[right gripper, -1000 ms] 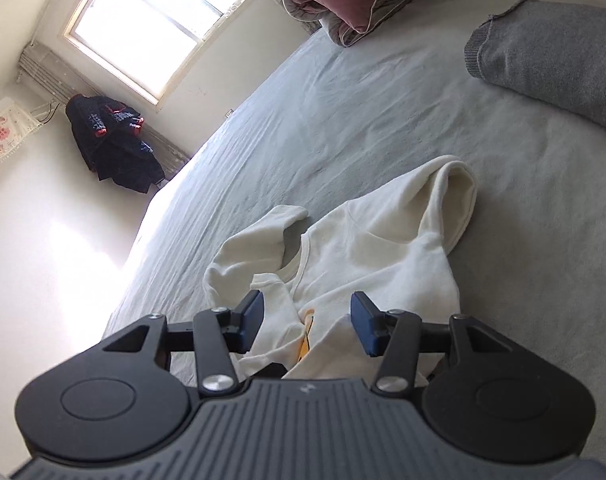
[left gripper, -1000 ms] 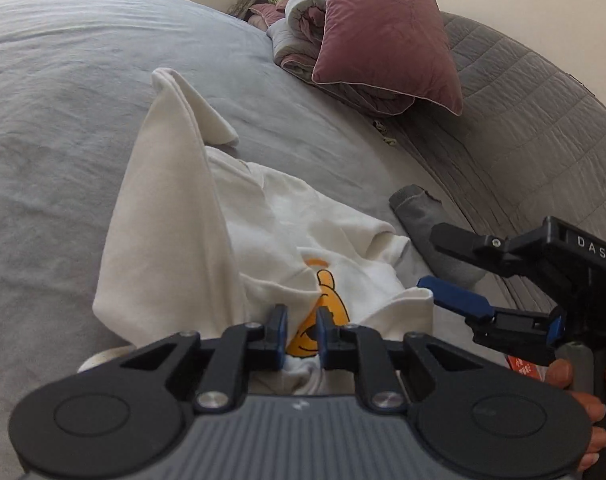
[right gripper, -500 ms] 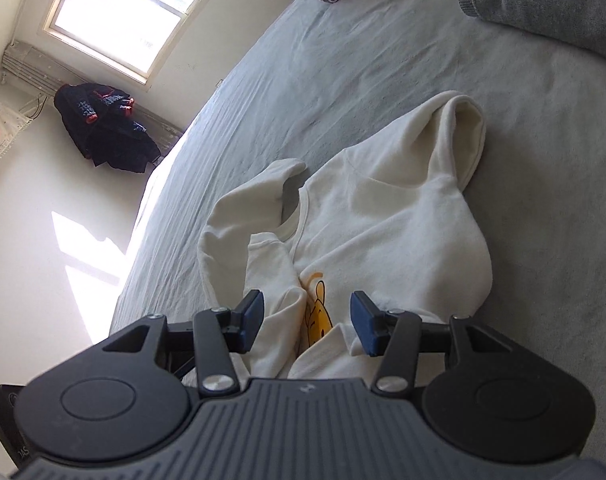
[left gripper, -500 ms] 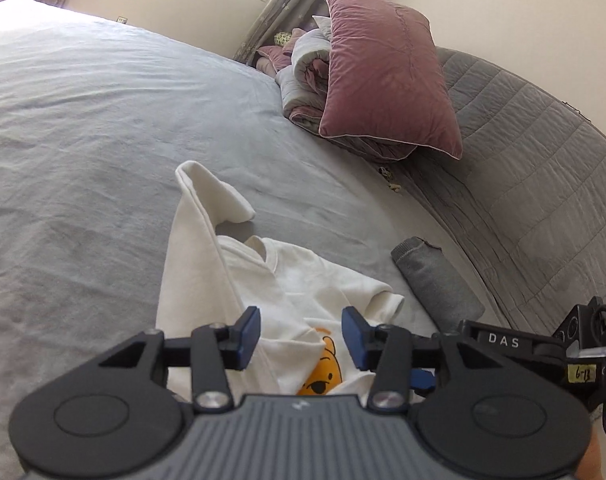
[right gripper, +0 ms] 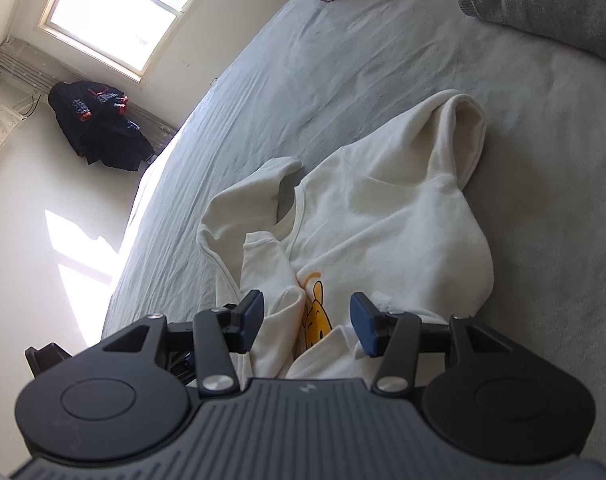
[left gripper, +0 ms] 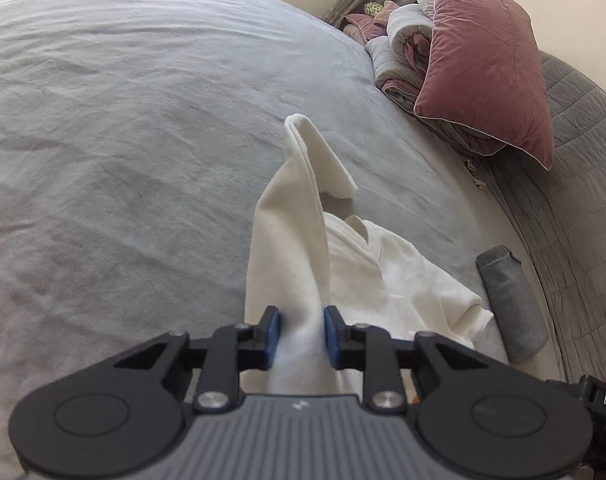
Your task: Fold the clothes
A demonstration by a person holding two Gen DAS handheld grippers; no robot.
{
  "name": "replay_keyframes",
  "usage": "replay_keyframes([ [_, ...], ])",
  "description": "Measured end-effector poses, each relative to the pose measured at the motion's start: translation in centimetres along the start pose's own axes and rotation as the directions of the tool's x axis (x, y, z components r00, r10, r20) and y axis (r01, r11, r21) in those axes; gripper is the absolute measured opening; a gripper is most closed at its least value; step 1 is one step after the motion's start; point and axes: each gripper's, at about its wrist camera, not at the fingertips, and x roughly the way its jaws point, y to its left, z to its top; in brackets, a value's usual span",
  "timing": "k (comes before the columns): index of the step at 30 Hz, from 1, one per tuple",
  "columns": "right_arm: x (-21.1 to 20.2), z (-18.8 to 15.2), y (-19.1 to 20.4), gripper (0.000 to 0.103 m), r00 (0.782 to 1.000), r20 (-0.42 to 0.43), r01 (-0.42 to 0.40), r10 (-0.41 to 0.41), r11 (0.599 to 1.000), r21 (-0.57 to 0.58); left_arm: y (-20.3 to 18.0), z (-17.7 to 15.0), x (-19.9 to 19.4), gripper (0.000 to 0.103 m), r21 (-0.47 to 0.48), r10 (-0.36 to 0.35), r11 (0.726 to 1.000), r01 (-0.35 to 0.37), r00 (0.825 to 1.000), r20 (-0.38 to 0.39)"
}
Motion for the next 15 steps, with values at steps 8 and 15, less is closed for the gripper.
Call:
replay_keyframes([
  [8, 0.0, 0.2, 0.2, 0.053, 1.0, 0.013, 0.008, -0.008, 1.0, 0.0, 0.5, 3.1, -2.9, 0.005, -0.001, 0.109, 0.994, -0.111, 0.975, 0.193],
  [15, 0.2, 0.0, 0.4, 0.053, 1.0, 0.013, 0.016, -0.016, 1.0, -0.015, 2.5, 8.4, -5.7, 0.004, 0.034, 0.224, 0.967, -0.251, 0.91, 0.35],
])
